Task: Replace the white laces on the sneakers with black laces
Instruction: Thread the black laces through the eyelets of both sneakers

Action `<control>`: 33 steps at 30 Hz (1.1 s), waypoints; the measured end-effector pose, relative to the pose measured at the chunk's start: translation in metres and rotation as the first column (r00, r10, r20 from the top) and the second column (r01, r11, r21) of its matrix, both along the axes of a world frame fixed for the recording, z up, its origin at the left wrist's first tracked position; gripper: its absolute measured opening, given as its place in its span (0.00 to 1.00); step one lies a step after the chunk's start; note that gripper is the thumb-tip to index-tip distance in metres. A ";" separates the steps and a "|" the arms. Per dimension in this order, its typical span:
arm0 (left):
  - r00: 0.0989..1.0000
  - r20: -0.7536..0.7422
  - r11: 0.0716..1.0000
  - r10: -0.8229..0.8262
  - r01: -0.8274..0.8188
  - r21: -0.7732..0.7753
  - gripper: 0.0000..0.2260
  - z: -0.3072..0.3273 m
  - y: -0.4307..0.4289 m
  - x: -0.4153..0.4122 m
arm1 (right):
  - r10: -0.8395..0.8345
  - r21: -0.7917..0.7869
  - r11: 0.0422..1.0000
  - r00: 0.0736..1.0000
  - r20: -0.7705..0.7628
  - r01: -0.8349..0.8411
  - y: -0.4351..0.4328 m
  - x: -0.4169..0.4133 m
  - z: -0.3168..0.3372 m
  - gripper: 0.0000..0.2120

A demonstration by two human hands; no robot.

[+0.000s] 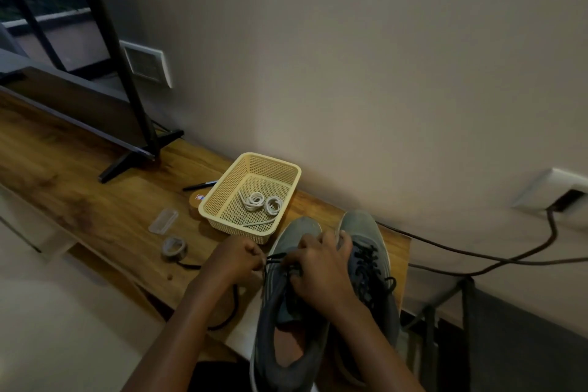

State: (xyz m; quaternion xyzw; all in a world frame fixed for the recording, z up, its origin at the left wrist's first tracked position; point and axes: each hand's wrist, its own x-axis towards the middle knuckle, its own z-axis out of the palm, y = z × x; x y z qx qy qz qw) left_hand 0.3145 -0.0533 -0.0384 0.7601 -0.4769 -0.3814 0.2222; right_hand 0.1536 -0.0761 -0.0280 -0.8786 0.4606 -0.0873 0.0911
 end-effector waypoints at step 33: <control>0.997 0.045 0.988 -0.067 0.072 -0.137 0.08 0.001 -0.017 -0.021 | -0.202 0.146 0.974 0.954 0.221 0.172 -0.015 0.016 0.001 0.11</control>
